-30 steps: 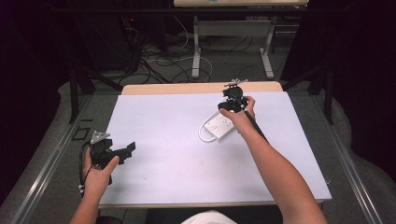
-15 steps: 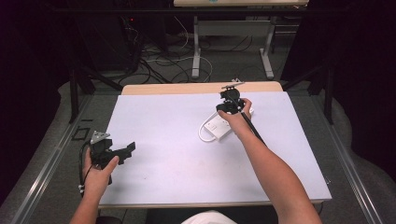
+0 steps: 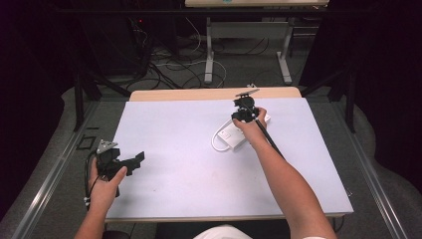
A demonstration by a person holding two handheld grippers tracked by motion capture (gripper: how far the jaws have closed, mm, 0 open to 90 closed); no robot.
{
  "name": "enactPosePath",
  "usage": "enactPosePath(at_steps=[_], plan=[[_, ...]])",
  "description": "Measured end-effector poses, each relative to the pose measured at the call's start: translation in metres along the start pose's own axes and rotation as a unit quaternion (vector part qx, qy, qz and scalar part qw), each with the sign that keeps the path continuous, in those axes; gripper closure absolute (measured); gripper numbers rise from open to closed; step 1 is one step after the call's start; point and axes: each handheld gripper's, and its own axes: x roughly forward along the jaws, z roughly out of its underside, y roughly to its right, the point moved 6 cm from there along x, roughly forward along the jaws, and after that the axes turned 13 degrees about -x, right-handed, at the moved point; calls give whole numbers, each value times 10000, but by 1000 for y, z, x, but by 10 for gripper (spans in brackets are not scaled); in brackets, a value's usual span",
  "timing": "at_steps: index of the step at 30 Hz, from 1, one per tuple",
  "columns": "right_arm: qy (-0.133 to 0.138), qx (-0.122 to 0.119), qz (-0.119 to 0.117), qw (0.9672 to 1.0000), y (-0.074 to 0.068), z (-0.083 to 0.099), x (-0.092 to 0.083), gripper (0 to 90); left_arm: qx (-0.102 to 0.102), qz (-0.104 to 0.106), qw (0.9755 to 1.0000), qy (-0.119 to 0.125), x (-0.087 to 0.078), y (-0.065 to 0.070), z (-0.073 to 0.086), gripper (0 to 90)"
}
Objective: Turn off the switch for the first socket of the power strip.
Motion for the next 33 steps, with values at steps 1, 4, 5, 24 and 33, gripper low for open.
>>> enactPosePath(at_steps=[1,4,5,24,33], plan=[[-24,74,-19,10000,0,0,1,707,3,1,10000,-16,0,0,0,26],[-56,117,-8,9999,3,1,4,724,-1,3,10000,-15,0,0,0,26],[-48,110,7,9999,4,1,4,739,0,0,10000,31,0,0,0,26],[-190,85,87,9997,12,6,17,886,10,-4,10000,-14,0,0,0,28],[-277,68,39,9996,9,8,26,900,-37,1,10000,53,0,0,0,29]])
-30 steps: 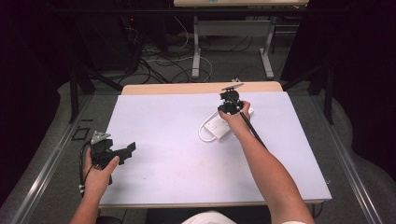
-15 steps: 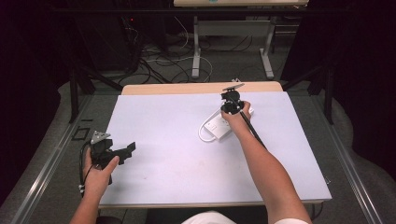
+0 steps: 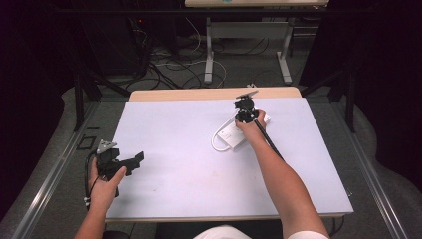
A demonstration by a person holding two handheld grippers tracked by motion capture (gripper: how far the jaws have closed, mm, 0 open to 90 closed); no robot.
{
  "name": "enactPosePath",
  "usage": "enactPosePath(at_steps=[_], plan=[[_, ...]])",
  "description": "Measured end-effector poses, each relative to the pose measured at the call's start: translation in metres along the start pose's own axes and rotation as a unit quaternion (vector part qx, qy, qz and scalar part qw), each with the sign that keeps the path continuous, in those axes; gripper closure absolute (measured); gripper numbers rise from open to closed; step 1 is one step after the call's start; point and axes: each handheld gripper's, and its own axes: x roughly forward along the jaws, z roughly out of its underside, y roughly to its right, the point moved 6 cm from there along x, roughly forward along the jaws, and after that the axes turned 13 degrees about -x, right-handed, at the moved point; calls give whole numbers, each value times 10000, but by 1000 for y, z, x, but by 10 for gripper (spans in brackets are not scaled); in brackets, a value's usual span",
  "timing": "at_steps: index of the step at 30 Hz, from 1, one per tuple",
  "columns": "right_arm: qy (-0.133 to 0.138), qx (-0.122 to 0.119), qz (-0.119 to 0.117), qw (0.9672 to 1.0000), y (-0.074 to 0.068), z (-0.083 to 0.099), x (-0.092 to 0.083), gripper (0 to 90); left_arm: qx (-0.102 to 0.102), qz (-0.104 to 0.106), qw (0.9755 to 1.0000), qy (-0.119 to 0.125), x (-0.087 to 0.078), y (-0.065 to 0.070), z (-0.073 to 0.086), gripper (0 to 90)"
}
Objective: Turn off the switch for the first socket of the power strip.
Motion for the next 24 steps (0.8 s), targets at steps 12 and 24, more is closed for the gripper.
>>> enactPosePath(at_steps=[12,24], plan=[[-120,49,-63,9999,-2,3,9,894,-1,3,10000,-26,0,0,0,30],[-111,26,-78,9999,-4,3,11,887,-4,9,10000,-28,0,0,0,32]])
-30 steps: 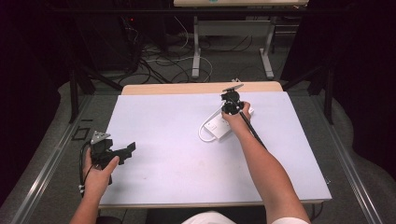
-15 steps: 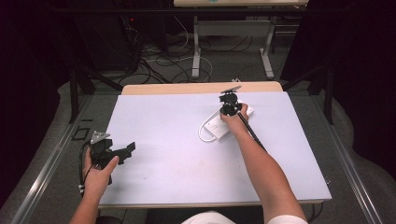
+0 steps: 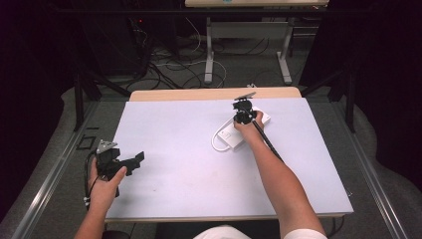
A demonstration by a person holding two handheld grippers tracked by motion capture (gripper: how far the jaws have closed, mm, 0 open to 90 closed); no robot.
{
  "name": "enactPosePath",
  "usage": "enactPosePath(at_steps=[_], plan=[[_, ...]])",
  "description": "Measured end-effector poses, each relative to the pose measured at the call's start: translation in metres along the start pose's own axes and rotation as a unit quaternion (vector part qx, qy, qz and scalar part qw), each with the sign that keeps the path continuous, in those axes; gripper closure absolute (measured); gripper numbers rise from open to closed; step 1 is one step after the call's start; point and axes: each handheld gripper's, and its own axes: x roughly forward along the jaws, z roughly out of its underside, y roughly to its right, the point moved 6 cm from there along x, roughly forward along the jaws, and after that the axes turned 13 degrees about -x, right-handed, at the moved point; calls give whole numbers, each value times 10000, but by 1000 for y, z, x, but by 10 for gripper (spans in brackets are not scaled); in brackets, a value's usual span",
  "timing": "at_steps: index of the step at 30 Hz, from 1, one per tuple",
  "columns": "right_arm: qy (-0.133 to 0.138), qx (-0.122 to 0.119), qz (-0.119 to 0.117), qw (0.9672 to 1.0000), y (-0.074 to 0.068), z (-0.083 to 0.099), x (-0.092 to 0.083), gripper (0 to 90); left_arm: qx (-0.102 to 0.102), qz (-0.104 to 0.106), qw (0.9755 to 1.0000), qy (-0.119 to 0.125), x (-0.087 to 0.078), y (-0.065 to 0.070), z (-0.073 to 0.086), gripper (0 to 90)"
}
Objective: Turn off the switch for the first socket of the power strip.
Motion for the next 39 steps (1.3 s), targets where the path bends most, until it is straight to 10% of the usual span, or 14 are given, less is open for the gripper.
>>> enactPosePath(at_steps=[39], plan=[[44,2,-49,10000,3,2,3,900,5,-22,10000,-25,-3,-3,1,36]])
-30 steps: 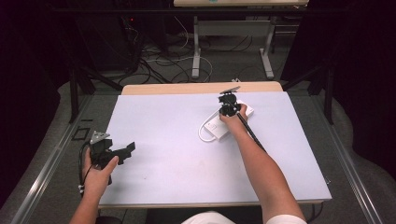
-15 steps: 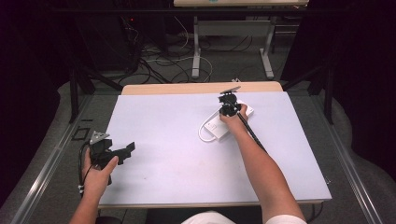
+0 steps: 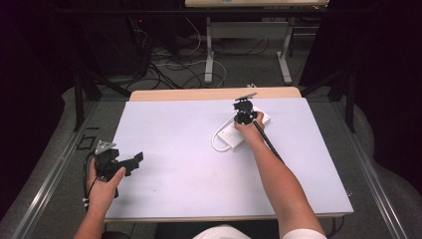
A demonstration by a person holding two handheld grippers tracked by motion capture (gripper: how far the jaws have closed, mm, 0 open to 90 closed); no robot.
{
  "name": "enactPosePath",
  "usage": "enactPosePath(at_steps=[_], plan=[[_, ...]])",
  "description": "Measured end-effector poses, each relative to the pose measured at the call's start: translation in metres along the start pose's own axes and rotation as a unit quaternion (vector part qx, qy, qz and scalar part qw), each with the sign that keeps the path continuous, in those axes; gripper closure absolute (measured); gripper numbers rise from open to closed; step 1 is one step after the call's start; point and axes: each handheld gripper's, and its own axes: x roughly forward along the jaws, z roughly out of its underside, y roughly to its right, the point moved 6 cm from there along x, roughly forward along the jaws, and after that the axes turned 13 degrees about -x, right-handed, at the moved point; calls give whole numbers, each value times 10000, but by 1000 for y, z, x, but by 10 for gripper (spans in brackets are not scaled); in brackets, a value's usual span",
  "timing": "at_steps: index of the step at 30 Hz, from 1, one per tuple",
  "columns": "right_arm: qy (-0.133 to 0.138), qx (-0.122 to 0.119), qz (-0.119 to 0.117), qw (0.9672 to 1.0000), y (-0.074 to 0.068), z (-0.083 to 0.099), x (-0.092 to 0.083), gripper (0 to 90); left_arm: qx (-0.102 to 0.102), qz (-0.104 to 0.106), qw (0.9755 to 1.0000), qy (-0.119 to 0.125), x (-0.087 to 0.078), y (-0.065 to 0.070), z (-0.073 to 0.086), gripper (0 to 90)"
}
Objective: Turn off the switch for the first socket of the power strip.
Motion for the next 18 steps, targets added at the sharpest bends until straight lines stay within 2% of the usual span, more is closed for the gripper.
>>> enactPosePath(at_steps=[10,18], plan=[[-3,30,20,10000,0,0,0,900,-13,-1,10000,68,1,1,0,36],[-4,44,15,10000,0,0,0,900,-9,7,10000,13,0,0,0,37]])
